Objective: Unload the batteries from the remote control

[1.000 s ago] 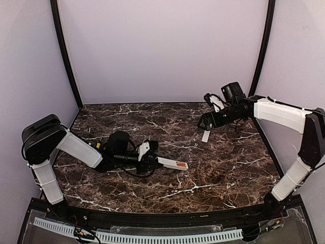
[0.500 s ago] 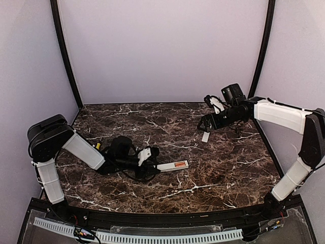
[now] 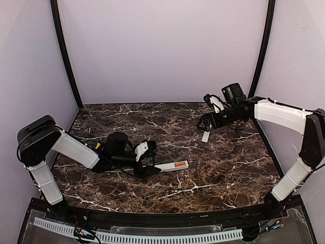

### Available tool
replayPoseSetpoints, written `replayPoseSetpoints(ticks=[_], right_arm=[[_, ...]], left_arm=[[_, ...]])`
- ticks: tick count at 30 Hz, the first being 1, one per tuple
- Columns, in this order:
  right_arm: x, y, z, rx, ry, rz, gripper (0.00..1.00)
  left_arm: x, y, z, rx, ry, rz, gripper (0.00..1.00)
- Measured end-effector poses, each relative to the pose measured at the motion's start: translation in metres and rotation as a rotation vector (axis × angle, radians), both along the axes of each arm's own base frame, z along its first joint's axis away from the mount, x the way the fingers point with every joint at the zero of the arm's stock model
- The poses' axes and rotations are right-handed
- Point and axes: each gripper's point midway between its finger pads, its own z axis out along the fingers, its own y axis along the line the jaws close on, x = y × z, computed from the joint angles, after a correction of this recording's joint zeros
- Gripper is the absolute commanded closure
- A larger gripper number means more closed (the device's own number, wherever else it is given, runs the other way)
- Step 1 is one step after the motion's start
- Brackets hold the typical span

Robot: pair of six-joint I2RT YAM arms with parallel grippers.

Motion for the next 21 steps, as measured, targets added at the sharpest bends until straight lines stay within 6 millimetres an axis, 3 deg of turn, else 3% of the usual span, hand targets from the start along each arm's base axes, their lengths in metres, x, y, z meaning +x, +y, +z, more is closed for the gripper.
replayPoseSetpoints(ticks=[7,10,14,18,21], right_arm=[[0.001,0.004,0.004,0.022,-0.01,0.014,0.01],[0.004,0.007,0.005,0.033,-0.02,0.019,0.01],[0.007,0.009,0.003,0.039,-0.027,0.022,0.01],[0.008,0.011,0.0,0.043,-0.021,0.028,0.02],[0.008,0.013,0.0,0.048,-0.019,0.033,0.01]], left_arm=[[0.013,0.013,0.048,-0.04,-0.031,0.129,0.01],[0.023,0.028,0.067,-0.042,-0.035,0.232,0.01],[0.042,0.057,0.077,-0.007,0.006,0.413,0.01],[0.087,0.116,0.083,0.044,0.127,0.721,0.01],[0.113,0.177,0.08,0.072,0.22,0.971,0.04]])
